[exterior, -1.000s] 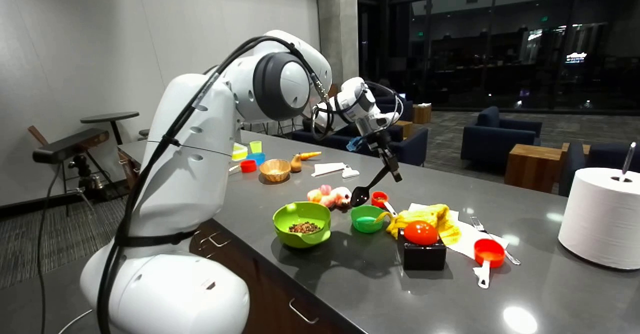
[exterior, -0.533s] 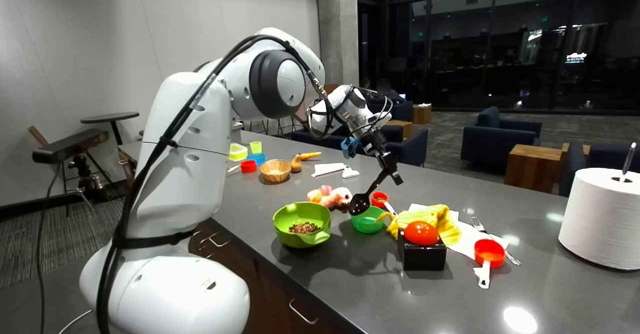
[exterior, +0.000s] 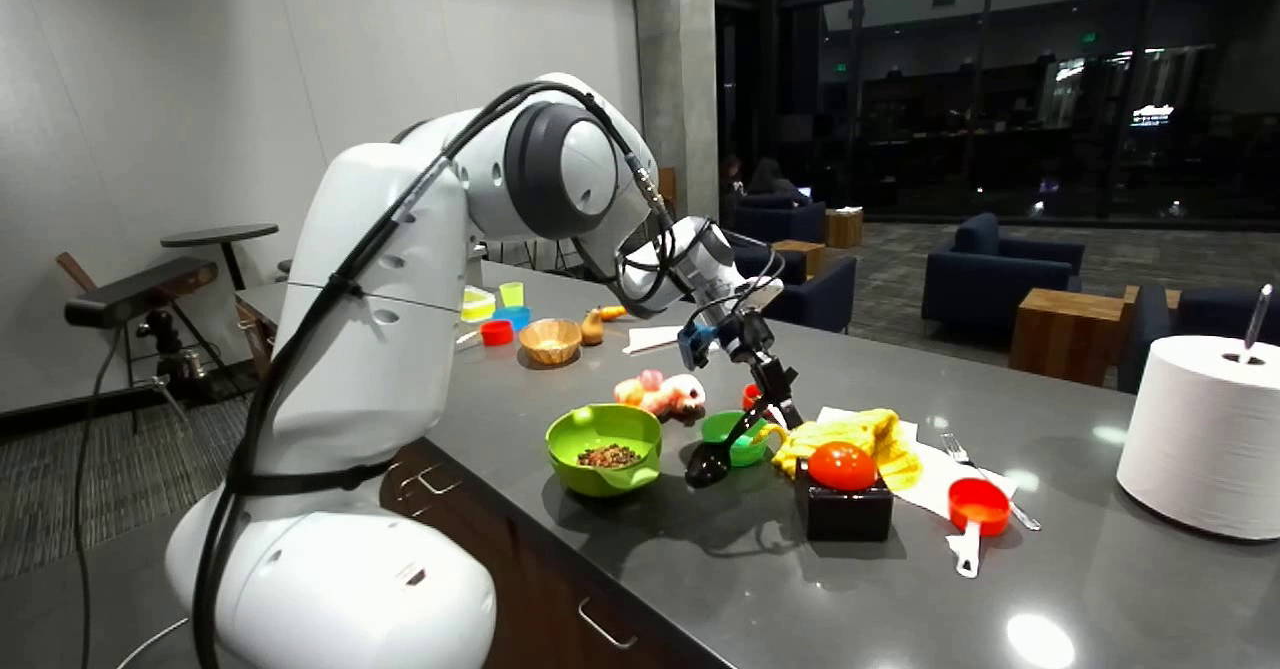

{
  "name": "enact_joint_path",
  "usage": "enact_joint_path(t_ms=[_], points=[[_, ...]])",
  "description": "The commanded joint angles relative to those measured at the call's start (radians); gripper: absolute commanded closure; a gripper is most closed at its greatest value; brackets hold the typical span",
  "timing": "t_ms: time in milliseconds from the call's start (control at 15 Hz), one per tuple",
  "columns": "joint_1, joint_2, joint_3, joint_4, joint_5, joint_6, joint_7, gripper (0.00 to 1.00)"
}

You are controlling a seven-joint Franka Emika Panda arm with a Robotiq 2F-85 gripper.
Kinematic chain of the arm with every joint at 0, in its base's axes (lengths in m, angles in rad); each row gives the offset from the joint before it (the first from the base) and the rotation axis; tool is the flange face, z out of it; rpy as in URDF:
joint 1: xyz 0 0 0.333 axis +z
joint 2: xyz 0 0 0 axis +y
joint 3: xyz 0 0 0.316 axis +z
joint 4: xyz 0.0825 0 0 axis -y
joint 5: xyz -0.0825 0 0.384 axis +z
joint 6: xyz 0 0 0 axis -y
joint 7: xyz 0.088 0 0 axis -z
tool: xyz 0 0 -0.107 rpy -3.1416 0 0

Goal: Move the fork

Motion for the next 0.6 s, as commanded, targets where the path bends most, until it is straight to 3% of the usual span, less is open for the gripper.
enact_joint_path(t_ms=[0,533], points=[[-0.035,-0.031,0.029,-0.09,-0.01,0.002,0.03,1.0],[-0.092,-0.026,0.054,-0.193,0.067,0.067,0.061,1.0]])
